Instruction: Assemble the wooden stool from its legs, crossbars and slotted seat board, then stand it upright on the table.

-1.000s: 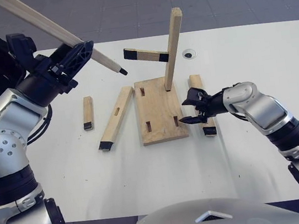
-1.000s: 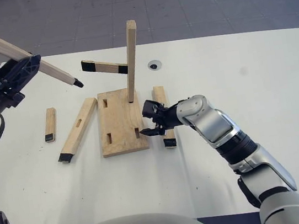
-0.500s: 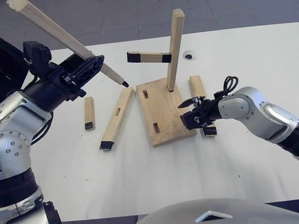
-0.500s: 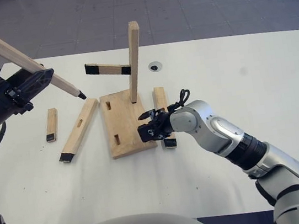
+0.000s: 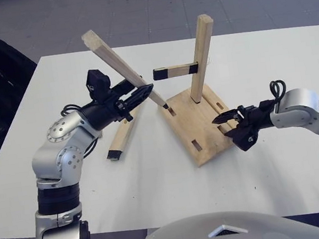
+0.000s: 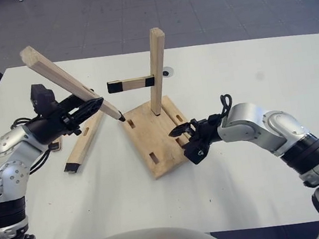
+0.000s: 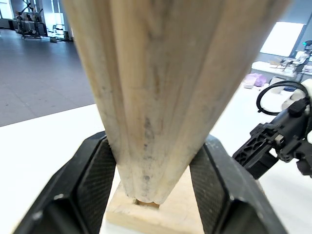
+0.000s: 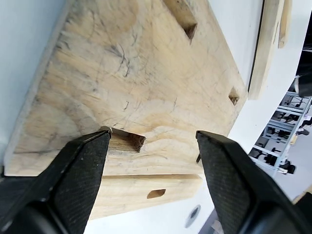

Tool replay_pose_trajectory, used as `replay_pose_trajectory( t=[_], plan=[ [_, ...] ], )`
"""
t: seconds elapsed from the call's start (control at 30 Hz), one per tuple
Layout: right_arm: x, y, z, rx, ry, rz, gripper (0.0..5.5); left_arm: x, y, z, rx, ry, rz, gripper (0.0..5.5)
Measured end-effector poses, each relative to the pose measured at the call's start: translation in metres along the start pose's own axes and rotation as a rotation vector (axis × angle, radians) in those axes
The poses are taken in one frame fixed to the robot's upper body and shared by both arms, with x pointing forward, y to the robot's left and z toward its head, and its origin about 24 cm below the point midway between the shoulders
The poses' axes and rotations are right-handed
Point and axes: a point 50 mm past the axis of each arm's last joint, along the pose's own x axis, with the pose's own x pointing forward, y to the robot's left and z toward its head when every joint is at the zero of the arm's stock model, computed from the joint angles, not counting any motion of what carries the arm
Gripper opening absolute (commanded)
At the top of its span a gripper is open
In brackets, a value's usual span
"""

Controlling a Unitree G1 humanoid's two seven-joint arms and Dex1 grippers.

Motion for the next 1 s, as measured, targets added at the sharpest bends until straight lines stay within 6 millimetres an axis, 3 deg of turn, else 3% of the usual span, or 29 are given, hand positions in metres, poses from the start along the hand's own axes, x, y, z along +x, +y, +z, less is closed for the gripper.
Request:
replay_pose_trajectory(
  t=[0.23,0.5,0.63,1.0],
  plan=[
    [-0.003,0.006,-0.014,-0.056,0.057,-0.018,3.26,0.006,0.008,-0.021,-0.021,0.018,0.017,2.17],
    [0.001,0.003,-0.013,-0.048,0.059,-0.038,3.26,0.032,-0.001,-0.03,-0.104,-0.031,0.015,2.17],
    [0.002,0.001,-0.011,-0.043,0.067,-0.031,3.26,0.032,-0.004,-0.04,-0.082,0.033,0.023,2.17],
    [0.003,-0.002,-0.007,-0.02,0.079,-0.018,3.26,0.026,-0.01,-0.045,-0.113,0.104,0.046,2.13]
  ],
)
